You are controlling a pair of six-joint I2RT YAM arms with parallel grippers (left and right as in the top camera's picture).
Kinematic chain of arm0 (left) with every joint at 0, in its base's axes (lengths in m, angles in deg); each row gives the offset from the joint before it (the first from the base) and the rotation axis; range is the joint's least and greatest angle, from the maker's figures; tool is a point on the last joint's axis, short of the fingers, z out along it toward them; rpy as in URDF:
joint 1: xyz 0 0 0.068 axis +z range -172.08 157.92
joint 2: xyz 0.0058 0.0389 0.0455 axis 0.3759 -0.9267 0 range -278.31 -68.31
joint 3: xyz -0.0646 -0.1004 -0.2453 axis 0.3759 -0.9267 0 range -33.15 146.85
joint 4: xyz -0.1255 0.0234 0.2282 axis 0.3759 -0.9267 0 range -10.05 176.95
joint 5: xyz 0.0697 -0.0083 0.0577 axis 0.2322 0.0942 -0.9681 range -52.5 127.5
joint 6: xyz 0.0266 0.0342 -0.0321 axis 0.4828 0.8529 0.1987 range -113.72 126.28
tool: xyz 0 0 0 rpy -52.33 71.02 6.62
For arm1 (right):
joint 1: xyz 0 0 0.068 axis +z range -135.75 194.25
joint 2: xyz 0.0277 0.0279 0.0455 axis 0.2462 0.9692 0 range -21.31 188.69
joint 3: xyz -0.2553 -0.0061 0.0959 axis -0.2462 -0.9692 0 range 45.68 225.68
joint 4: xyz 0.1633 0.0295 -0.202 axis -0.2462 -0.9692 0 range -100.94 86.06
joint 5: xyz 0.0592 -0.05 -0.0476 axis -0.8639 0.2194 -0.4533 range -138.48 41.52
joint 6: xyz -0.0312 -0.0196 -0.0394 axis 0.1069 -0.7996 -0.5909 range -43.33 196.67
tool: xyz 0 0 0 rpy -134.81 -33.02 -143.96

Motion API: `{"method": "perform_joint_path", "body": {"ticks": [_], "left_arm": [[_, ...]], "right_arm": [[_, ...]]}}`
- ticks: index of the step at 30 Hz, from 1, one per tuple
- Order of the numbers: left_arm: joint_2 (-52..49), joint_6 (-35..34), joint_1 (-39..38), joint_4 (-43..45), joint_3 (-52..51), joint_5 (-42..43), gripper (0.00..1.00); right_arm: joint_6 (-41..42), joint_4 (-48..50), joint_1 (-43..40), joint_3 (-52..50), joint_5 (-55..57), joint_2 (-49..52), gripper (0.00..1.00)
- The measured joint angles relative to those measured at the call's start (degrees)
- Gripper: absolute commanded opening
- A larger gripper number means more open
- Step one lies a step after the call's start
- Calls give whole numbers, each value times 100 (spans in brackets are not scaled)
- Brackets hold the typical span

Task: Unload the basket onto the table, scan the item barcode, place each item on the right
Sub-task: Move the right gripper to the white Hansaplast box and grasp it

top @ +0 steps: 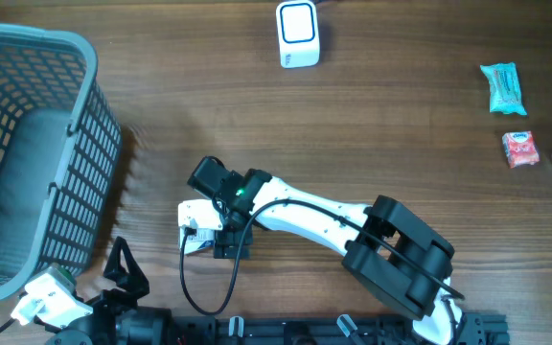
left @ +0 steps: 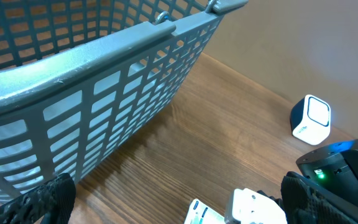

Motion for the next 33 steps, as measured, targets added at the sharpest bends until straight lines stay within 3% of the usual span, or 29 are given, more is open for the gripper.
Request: {"method": "perform_joint_path", "body": {"ticks": [9, 13, 17, 19, 26, 27, 28, 29, 30, 33], "left_arm": [[0, 2, 0, 0, 0, 0, 100], [0, 2, 0, 0, 0, 0, 100], [0, 2, 0, 0, 0, 0, 100], [0, 2, 0, -2, 0, 0, 100], [0, 2, 0, -2, 0, 0, 100], [0, 0, 0, 0, 0, 0, 100], [0, 0, 0, 0, 0, 0, 100], [0, 0, 0, 0, 0, 0, 100], [0, 2, 0, 0, 0, -2, 100], [0, 2, 0, 2, 0, 0, 100]], "right_arm": [[0, -28, 0, 0, -2, 160, 97], [-44, -26, 0, 0, 15, 173, 61], [0, -22, -11, 0, 282, 173, 45], [291, -9, -149, 35, 409, 166, 43], [2264, -789, -1845, 142, 483, 149, 46], [2514, -938, -1991, 157, 452, 149, 72], [2798, -1073, -2124, 162, 376, 149, 87], [3099, -1180, -2210, 155, 334, 151, 88], [3536, -1281, -2284, 155, 245, 144, 100], [5045, -1279, -2295, 164, 79, 116, 100]]}}
